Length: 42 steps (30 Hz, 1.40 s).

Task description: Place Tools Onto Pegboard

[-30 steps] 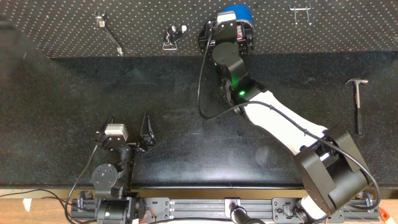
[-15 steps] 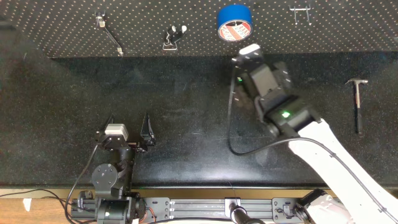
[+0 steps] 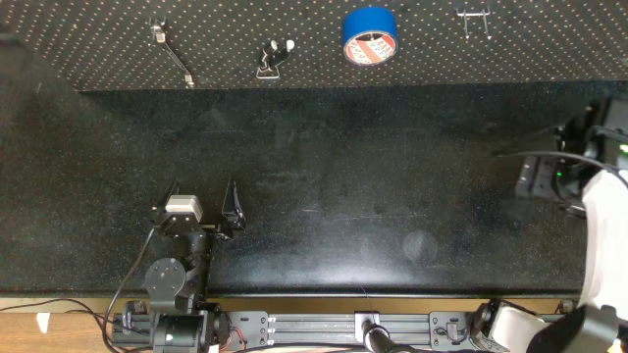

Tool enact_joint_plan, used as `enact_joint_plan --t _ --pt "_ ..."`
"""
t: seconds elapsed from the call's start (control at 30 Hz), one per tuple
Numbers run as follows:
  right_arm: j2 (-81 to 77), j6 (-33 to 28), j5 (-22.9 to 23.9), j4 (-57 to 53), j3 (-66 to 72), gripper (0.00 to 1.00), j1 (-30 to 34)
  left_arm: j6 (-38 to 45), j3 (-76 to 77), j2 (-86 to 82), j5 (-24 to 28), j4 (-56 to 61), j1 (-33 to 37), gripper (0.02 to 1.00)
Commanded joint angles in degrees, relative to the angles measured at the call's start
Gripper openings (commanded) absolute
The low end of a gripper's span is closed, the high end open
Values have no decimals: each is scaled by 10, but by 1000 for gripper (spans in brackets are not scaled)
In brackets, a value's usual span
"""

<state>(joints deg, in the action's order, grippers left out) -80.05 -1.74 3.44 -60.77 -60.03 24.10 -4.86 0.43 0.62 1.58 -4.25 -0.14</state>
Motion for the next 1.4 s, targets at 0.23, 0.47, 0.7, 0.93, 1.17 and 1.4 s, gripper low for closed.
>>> enact_joint_plan --t 0.23,0.47,0.7,0.93,1.17,1.4 --pt "-85 -276 -21 33 5 963 125 -9 -1 -4 6 -3 1 996" --pt "-147 -316 -31 121 5 963 125 -9 -1 -4 6 -3 1 996" --pt "-185 -316 -46 154 5 963 125 -9 -1 -4 6 -3 1 996" --pt "-190 -316 -46 155 5 963 125 -9 -1 -4 6 -3 1 996" --pt "-190 -316 -59 156 5 963 124 -9 -1 -4 6 -3 1 996" --pt "-203 -316 -59 159 5 963 123 -9 -1 -4 6 -3 1 996"
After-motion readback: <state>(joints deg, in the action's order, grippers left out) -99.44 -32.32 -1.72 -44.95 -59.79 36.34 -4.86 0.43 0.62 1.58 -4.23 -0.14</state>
